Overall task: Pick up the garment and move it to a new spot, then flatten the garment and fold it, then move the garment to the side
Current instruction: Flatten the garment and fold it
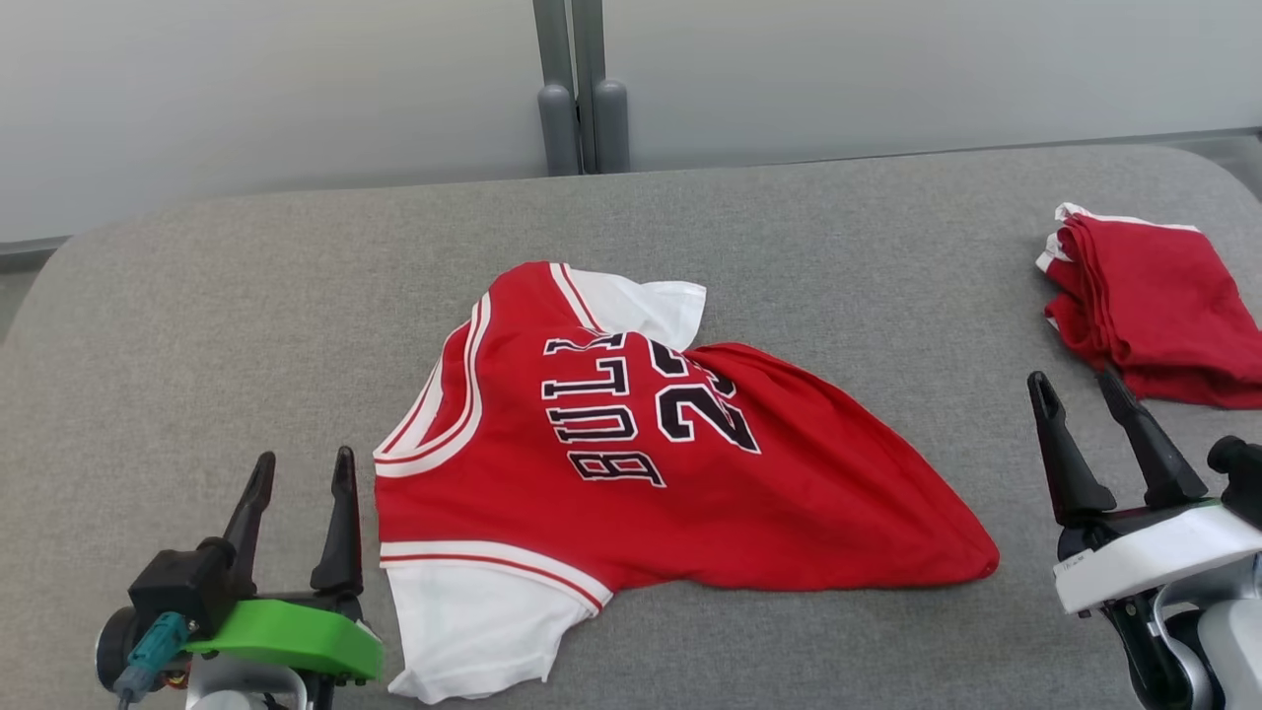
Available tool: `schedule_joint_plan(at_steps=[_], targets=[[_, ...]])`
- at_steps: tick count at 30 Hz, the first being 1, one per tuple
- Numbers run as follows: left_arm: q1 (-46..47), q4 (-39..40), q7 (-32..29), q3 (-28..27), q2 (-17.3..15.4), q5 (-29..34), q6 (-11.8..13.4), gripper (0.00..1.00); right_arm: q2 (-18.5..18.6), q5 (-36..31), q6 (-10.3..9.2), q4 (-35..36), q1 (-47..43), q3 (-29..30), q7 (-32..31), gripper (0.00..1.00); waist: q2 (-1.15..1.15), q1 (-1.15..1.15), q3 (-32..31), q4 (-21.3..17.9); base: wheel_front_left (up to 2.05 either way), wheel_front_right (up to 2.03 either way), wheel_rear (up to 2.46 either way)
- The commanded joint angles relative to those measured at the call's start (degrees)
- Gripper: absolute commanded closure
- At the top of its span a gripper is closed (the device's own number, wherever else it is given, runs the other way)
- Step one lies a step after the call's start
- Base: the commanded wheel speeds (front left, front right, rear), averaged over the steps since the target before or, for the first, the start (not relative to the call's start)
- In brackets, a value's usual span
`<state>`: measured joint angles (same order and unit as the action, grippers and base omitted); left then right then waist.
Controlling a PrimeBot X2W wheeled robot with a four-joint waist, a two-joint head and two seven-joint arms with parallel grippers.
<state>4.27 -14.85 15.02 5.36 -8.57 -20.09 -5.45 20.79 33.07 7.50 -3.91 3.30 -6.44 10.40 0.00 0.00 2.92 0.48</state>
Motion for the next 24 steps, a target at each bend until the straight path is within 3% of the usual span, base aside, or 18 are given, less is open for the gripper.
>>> schedule_joint_plan(at_steps=[1, 10, 17, 24], targets=[[-0.6, 1.1, -0.2, -0.3, -0.7, 0.8, 0.5, 0.00, -0.9, -1.0, -0.02, 0.5, 0.7, 0.3, 1.1, 0.00, 0.00, 0.00, -1.1, 0.0, 0.00, 0.00, 0.00], [-2.7, 8.1, -0.7, -0.2, -1.6, 0.9, 1.3, 0.00, -5.1, -5.7, -0.03, -2.7, 1.3, -0.5, 4.0, 0.00, 0.00, 0.00, -3.2, -0.4, 0.00, 0.00, 0.00], [-4.9, 6.3, 0.0, -0.2, 0.6, 1.1, 1.9, 0.00, -7.1, -9.0, -0.03, -7.5, -0.4, 0.3, 4.8, 0.00, 0.00, 0.00, -3.5, -0.4, 0.00, 0.00, 0.00], [-4.8, 4.9, 0.2, -2.1, 1.3, 2.9, 1.3, 0.00, -7.3, -10.8, -0.03, -7.2, 0.7, 0.8, 4.8, 0.00, 0.00, 0.00, -3.8, -0.9, 0.00, 0.00, 0.00]])
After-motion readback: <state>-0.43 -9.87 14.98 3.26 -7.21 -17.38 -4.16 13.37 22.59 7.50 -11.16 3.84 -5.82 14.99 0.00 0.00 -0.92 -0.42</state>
